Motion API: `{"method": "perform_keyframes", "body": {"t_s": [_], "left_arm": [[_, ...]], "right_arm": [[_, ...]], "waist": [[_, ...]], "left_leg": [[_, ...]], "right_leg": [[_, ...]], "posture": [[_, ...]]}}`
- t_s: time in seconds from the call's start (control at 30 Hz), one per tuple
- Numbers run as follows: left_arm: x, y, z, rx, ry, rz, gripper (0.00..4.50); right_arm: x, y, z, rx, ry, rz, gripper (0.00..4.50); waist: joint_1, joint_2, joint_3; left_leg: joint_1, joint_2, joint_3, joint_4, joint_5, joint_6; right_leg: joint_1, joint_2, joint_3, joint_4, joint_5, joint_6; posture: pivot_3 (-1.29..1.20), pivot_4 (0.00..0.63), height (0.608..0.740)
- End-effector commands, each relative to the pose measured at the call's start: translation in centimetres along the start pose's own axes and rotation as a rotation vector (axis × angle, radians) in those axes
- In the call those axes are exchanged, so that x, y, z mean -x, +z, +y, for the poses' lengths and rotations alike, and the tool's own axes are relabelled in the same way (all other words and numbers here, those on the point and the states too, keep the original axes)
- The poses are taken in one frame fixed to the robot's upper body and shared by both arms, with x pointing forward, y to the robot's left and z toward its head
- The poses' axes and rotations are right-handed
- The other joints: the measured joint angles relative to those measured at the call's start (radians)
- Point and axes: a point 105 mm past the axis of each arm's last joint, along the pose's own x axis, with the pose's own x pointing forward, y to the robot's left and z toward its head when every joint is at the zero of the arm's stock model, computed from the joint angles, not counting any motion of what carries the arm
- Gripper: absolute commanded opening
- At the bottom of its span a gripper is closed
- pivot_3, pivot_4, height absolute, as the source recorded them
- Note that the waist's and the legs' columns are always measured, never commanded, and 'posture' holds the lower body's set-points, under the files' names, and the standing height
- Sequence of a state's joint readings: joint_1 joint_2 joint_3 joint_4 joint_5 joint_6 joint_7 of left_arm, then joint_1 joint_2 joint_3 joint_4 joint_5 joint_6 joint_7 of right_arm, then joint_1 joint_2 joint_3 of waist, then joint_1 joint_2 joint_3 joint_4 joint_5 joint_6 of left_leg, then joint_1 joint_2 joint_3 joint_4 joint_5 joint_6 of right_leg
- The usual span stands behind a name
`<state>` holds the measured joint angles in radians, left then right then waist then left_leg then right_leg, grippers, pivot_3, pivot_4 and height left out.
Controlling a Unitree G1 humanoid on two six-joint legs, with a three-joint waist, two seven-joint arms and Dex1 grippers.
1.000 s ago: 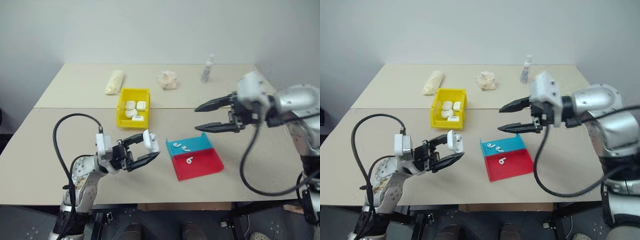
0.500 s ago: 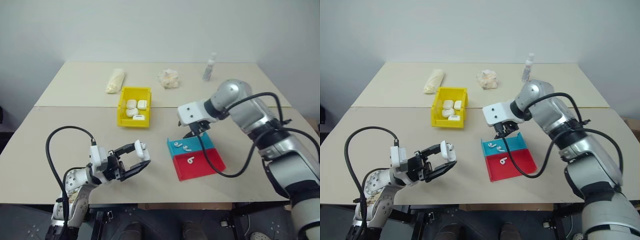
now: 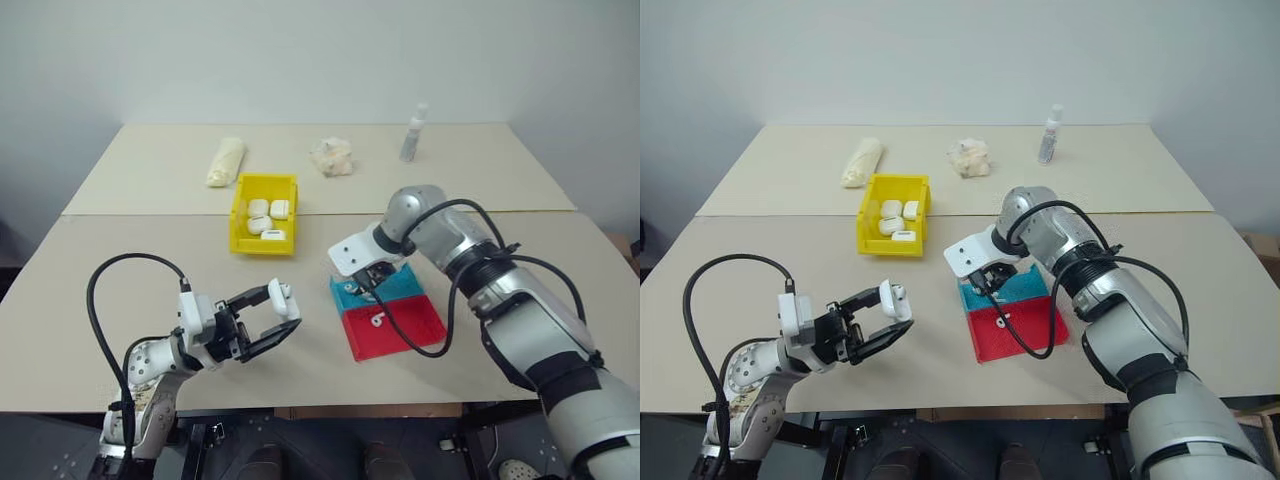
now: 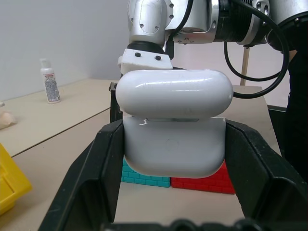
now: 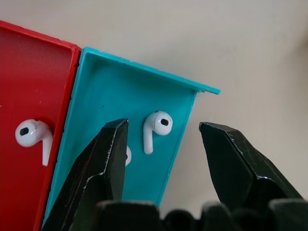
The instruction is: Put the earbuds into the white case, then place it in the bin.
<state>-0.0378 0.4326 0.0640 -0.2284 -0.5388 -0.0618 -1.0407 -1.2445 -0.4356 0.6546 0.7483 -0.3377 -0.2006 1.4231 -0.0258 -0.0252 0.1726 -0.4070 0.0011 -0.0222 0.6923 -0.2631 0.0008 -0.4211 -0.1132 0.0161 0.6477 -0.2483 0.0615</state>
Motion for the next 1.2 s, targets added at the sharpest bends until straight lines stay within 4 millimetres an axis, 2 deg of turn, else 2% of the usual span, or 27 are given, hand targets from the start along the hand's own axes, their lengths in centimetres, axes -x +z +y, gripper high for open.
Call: {"method": "perform_keyframes", "body": {"t_s": [0.03, 0.47, 0.6, 1.2], "left_arm": [[-0.1, 1.1, -0.2, -0.057, -0.013, -0.02, 2.77], [-0.1, 1.0, -0.2, -0.061, -0.008, -0.007, 2.77], [-0.1, 1.0, -0.2, -0.061, -0.008, -0.004, 2.77], [-0.1, 1.0, -0.1, -0.067, -0.006, 0.006, 2.77]], "right_arm": [[0.5, 0.1, -0.9, 0.039, -0.031, 0.019, 2.83], [-0.4, 0.0, -1.1, 0.049, -0.044, 0.01, 2.83], [-0.3, 0.3, -1.2, 0.064, -0.05, -0.005, 1.91], [-0.8, 0.2, -1.2, 0.091, -0.047, 0.015, 1.91]], "waist": [[-0.002, 0.0, 0.0], [-0.018, 0.0, 0.0], [-0.018, 0.0, 0.0], [-0.018, 0.0, 0.0]], "left_leg": [[0.0, 0.0, 0.0, 0.0, 0.0, 0.0], [0.001, 0.0, 0.0, -0.001, 0.0, -0.001], [0.001, 0.0, 0.0, -0.001, 0.0, -0.001], [0.001, 0.0, 0.0, -0.001, 0.0, -0.001]], "right_leg": [[0.0, 0.0, 0.0, 0.0, 0.0, 0.0], [0.0, 0.0, 0.0, 0.0, 0.0, 0.0], [0.0, 0.0, 0.0, 0.0, 0.0, 0.0], [0.0, 0.0, 0.0, 0.0, 0.0, 0.0]], "posture": [[0.0, 0.15, 0.74], [0.0, 0.15, 0.74], [0.0, 0.15, 0.74], [0.0, 0.15, 0.74]]}}
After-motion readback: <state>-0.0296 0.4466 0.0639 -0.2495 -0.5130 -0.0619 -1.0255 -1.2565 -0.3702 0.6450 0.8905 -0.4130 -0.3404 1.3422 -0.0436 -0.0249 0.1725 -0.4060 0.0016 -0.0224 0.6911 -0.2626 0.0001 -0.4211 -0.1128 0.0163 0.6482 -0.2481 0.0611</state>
